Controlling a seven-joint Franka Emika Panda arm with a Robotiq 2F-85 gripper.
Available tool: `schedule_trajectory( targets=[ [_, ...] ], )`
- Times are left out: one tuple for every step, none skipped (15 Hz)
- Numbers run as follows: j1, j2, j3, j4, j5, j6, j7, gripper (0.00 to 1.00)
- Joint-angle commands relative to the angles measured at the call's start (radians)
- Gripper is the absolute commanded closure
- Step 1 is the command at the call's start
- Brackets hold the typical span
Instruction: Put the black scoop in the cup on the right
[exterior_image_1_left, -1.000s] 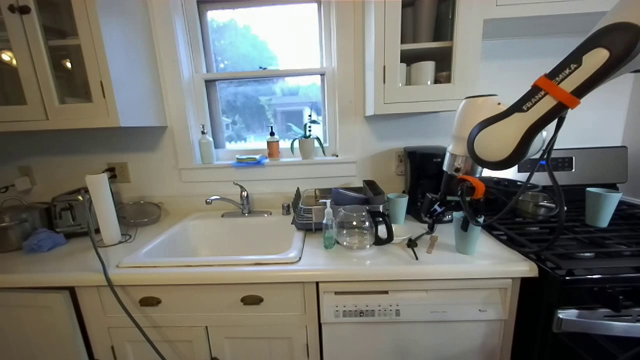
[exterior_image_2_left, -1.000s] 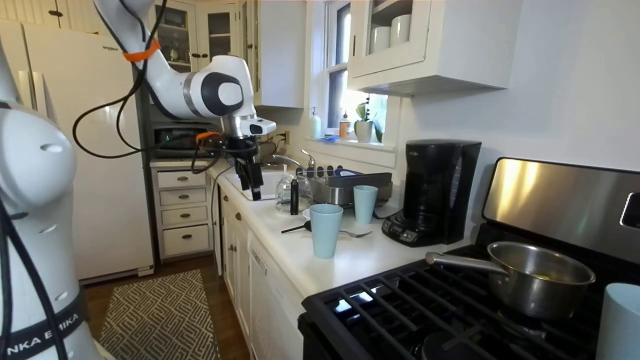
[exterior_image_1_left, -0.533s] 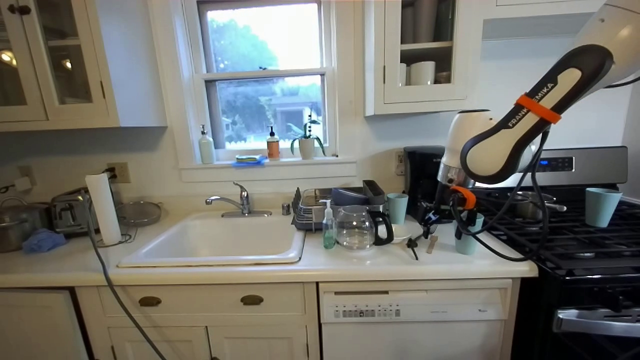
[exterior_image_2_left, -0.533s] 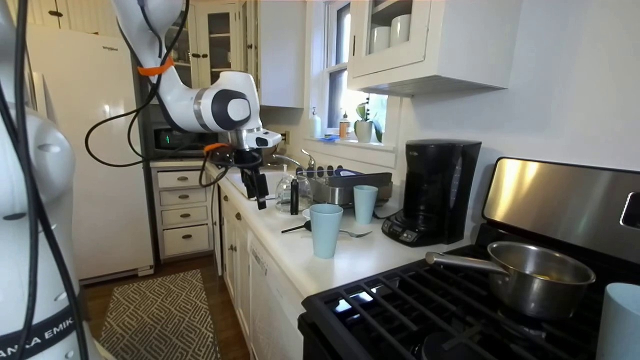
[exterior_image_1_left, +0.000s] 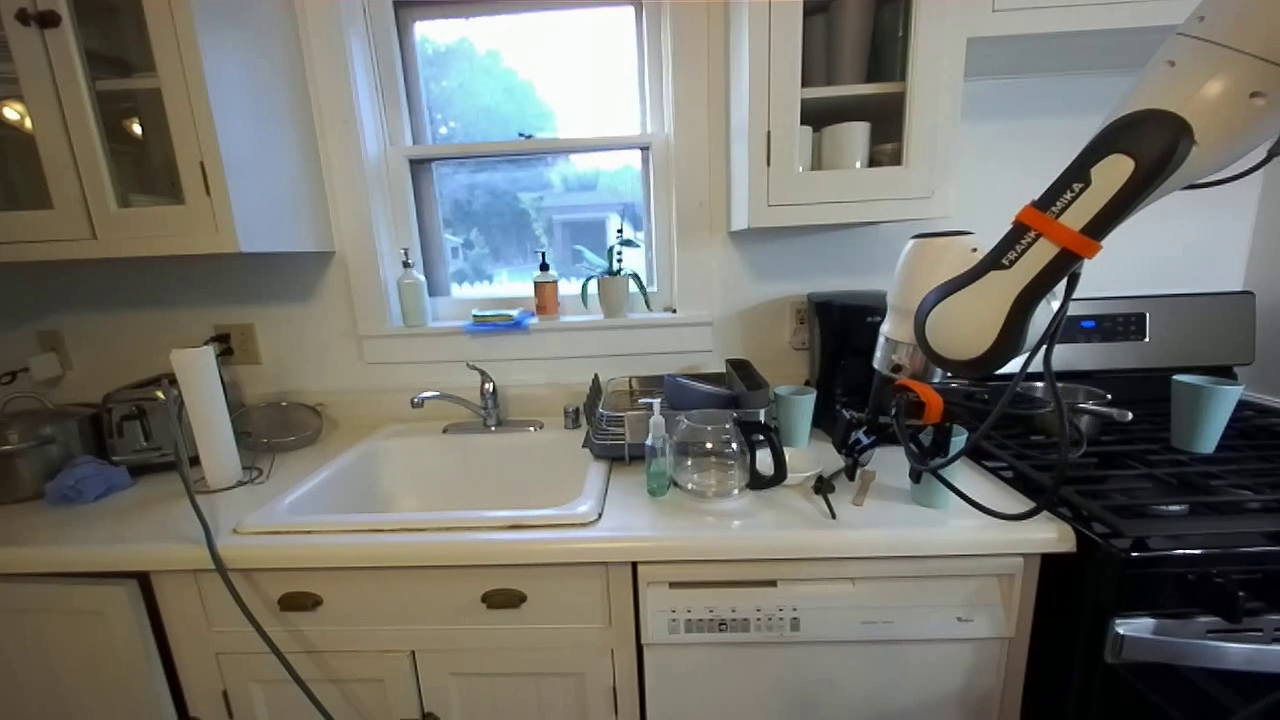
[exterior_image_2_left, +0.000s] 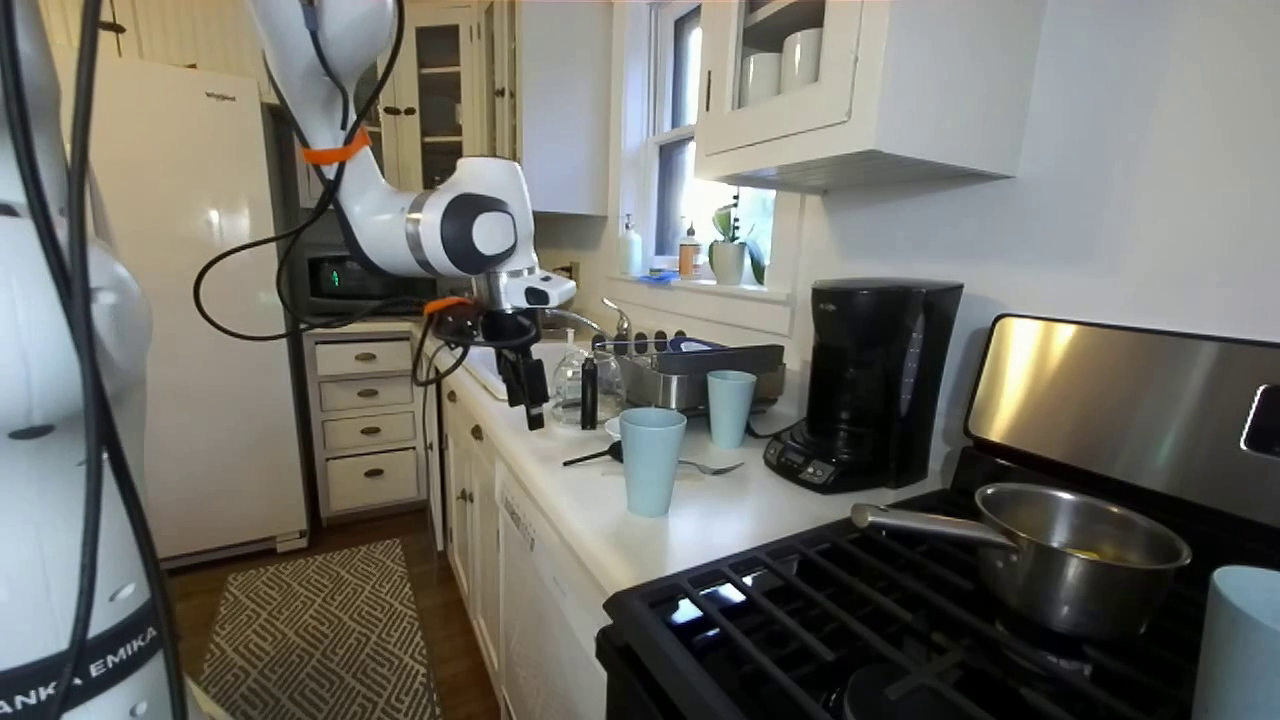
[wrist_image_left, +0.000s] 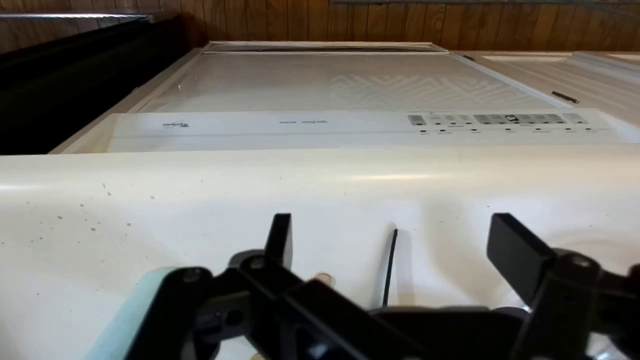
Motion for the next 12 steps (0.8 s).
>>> schedule_trajectory(
  targets=[
    [0.020,0.138,-0.045,0.091,-0.054,0.045,0.080,0.00],
    [0.031,0.166,-0.059,0.111,-0.067,0.053,0.094,0.00],
    [0.046,0.197,-0.072,0.137,-0.058,0.057,0.092,0.00],
    [0.062,0.225,-0.088,0.160,-0.064,0.064,0.099,0.00],
    [0.078,0.251,-0.102,0.184,-0.054,0.062,0.096,0.00],
    [0.093,0.276,-0.114,0.205,-0.044,0.058,0.088,0.00],
    [0.104,0.299,-0.121,0.224,-0.022,0.062,0.070,0.00],
    [0.119,0.318,-0.134,0.238,-0.025,0.080,0.067,0.00],
    [0.132,0.337,-0.148,0.254,-0.028,0.088,0.067,0.00],
    [0.141,0.356,-0.158,0.269,-0.019,0.098,0.058,0.00],
    [0.152,0.372,-0.172,0.282,-0.019,0.104,0.058,0.00],
    [0.156,0.388,-0.176,0.295,-0.004,0.112,0.047,0.00]
  ],
)
